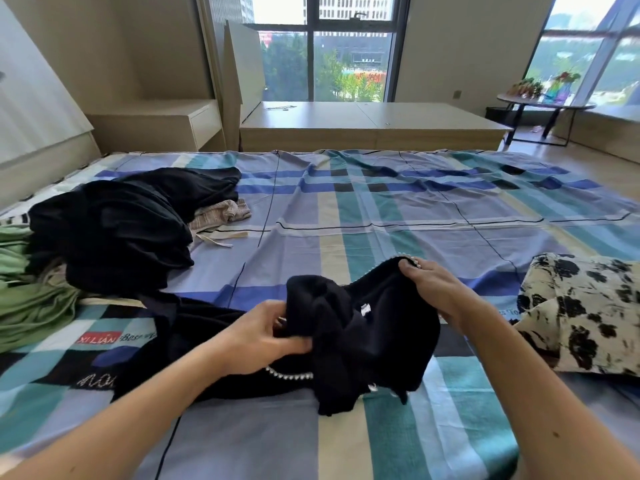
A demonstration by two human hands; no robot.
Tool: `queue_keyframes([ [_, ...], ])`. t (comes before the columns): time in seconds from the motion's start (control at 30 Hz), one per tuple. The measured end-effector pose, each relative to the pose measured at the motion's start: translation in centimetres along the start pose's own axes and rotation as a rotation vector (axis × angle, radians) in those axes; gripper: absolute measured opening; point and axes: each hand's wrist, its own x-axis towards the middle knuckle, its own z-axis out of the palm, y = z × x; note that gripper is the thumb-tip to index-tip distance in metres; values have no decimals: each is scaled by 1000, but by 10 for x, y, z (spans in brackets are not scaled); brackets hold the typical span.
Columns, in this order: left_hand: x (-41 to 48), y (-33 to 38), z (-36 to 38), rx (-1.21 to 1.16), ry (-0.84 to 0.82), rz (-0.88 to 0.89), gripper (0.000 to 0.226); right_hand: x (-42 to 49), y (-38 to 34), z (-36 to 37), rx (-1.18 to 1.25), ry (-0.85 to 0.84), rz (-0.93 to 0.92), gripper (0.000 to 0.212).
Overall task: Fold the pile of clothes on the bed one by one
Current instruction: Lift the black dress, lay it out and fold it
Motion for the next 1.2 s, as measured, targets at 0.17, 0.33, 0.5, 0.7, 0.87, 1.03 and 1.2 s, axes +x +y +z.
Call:
queue_keyframes([
  [0.17,16,22,-15,-713,501,-130,15,-16,-17,-9,579,-195,31,26],
  [0.33,13,30,-32,-888,543,-107,22,-10,-11,-20,930,-563,-245,68],
  [0.5,7,23,-42,-1095,422,-40,22,-9,-6,-4,666,-598,-341,105],
  [0.7,2,16,-39,-1200,190,-9,38,-5,12,14,-389,-310,-3,101],
  [0.87,9,1,-26,-832,149,-271,29,-12,6,15,-340,-279,98,29],
  [1.03,11,-5,-11,-609,14,-593,78,-18,2,19,-273,-288,98,24],
  [1.2,10,10,-3,-384,122,-650,25,-9,14,25,-291,-201,69,12],
])
